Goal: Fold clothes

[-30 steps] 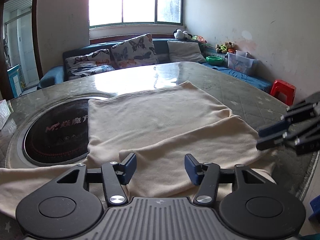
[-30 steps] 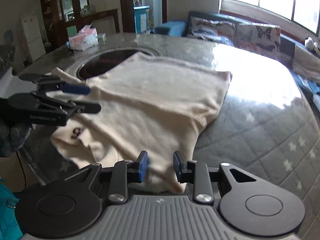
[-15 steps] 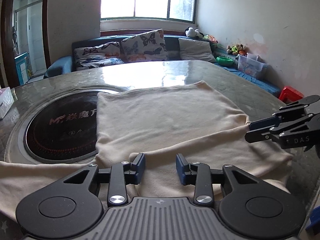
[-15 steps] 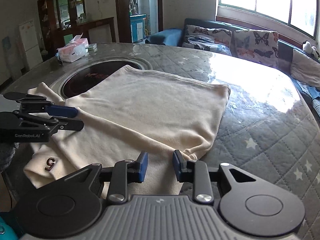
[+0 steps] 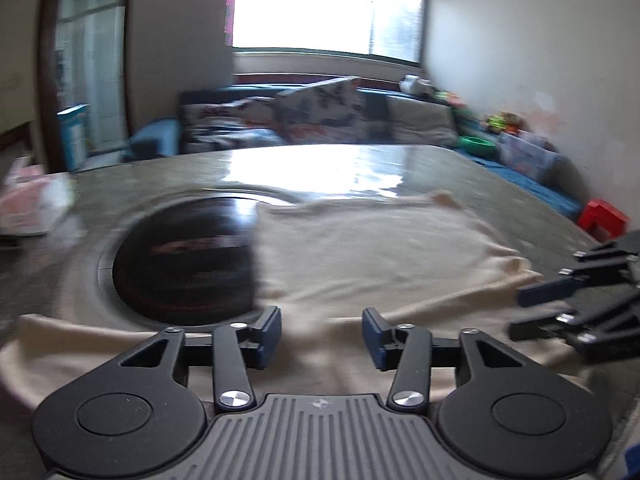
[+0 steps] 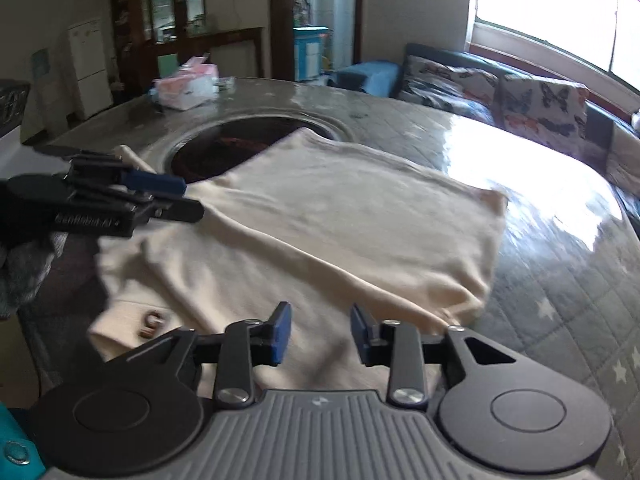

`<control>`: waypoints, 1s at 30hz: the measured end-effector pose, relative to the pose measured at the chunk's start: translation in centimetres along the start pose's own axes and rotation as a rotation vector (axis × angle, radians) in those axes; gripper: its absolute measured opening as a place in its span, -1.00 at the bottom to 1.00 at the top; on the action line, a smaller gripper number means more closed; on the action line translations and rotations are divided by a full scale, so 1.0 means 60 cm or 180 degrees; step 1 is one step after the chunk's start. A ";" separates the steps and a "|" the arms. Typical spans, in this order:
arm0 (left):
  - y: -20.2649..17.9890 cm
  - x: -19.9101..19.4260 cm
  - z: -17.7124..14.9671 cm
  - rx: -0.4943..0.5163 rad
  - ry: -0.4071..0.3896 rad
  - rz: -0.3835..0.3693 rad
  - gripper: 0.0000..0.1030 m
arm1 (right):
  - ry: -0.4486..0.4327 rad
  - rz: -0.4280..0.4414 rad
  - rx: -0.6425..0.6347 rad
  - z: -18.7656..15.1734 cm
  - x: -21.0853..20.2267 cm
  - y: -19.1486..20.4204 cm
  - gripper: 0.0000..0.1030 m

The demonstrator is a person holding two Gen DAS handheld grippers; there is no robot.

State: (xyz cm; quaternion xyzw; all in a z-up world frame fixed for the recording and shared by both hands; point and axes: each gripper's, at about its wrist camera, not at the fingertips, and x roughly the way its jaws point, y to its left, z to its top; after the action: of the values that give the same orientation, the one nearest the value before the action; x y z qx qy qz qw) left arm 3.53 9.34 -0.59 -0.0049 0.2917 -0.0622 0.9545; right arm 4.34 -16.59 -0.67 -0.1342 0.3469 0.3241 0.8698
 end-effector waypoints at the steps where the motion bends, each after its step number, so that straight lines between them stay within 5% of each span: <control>1: 0.016 -0.004 -0.001 -0.0050 0.0002 0.0112 0.02 | -0.0015 0.0048 -0.0048 0.004 0.000 0.009 -0.31; 8: 0.124 -0.032 -0.015 -0.0495 0.0028 0.0864 0.21 | -0.0017 0.0357 -0.0353 0.033 0.030 0.071 -0.31; 15: 0.196 -0.051 -0.036 -0.0781 0.0053 0.1360 0.32 | -0.0026 0.0492 -0.0549 0.051 0.060 0.119 -0.31; 30: 0.252 -0.048 -0.052 -0.1182 0.0093 0.1489 0.30 | 0.0007 0.0512 -0.0628 0.057 0.075 0.147 -0.32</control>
State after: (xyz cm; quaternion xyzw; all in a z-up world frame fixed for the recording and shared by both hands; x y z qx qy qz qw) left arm 1.18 24.78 -2.27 -0.1111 0.3050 0.2138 0.9214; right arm 2.76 -6.27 -1.39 -0.1912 0.3239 0.4253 0.8232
